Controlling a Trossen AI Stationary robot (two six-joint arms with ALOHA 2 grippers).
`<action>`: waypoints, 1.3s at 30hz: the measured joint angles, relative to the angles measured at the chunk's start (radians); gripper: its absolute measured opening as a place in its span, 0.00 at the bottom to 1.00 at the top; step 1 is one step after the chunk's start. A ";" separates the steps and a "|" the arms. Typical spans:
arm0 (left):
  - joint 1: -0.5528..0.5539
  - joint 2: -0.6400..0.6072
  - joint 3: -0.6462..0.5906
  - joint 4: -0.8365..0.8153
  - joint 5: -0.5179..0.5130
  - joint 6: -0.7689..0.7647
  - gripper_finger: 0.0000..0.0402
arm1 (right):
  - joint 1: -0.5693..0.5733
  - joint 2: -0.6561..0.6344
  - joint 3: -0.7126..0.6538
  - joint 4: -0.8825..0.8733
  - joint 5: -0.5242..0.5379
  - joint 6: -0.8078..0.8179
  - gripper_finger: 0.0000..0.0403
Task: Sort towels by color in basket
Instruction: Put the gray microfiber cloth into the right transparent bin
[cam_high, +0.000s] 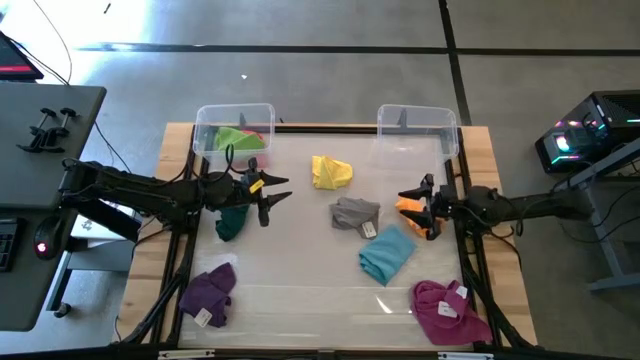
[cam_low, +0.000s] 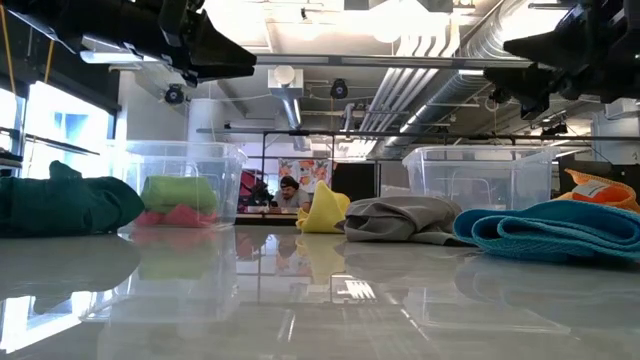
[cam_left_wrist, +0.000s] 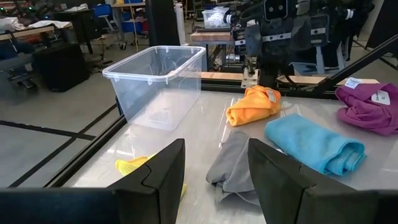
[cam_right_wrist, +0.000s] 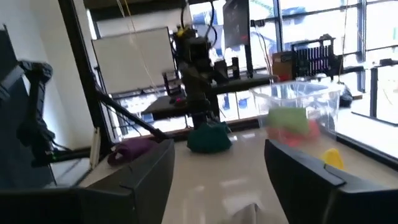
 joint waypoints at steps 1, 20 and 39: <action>0.000 0.000 0.000 0.000 0.000 0.000 0.41 | 0.000 0.024 0.008 -0.006 0.017 0.002 0.61; -0.013 0.000 0.000 -0.004 0.000 -0.007 0.41 | 0.012 0.397 0.518 -0.834 0.121 0.195 0.62; -0.061 0.000 0.000 0.001 0.000 -0.026 0.41 | 0.140 0.523 0.635 -0.872 0.155 0.183 0.62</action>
